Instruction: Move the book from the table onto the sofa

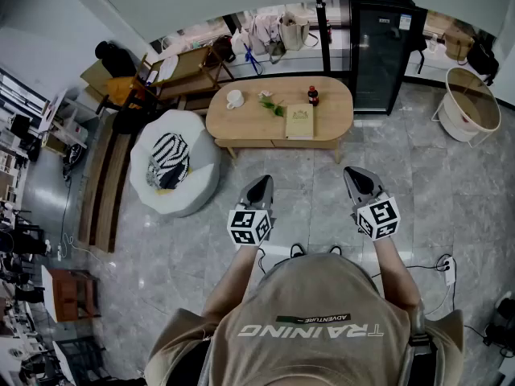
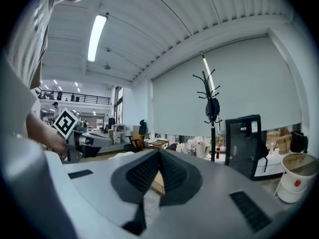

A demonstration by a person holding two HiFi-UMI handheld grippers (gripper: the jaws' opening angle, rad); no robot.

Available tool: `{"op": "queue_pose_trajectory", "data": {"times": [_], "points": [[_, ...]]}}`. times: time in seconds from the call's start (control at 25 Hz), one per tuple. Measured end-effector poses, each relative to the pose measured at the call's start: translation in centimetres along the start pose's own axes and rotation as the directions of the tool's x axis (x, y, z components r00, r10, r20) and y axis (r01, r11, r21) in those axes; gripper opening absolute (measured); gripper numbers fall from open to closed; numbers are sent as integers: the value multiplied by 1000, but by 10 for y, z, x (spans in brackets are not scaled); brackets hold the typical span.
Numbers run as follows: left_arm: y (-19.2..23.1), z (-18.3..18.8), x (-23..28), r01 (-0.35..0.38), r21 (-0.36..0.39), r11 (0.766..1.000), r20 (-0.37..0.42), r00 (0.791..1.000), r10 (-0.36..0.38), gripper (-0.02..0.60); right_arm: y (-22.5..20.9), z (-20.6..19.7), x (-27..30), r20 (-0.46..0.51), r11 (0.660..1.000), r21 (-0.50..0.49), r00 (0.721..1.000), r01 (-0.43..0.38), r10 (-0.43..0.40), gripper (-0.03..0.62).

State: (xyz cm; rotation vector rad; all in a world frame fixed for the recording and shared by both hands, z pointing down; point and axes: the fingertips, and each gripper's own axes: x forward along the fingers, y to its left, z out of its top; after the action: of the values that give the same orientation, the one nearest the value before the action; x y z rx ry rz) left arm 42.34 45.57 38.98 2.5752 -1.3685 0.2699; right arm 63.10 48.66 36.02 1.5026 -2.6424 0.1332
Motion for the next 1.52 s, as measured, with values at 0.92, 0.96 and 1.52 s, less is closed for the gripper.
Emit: {"op": "queue_pose_trajectory", "data": {"times": [0.92, 0.96, 1.52], "points": [[-6, -15, 19, -55, -22, 998, -19, 998, 55, 6, -15, -20, 12, -22, 995, -18, 995, -102, 101, 5], [-2, -15, 23, -54, -28, 998, -19, 998, 53, 6, -16, -20, 18, -27, 995, -21, 995, -100, 100, 5], [81, -6, 107, 24, -66, 998, -58, 998, -28, 6, -61, -18, 124, -98, 1000, -6, 995, -8, 8, 5]]}}
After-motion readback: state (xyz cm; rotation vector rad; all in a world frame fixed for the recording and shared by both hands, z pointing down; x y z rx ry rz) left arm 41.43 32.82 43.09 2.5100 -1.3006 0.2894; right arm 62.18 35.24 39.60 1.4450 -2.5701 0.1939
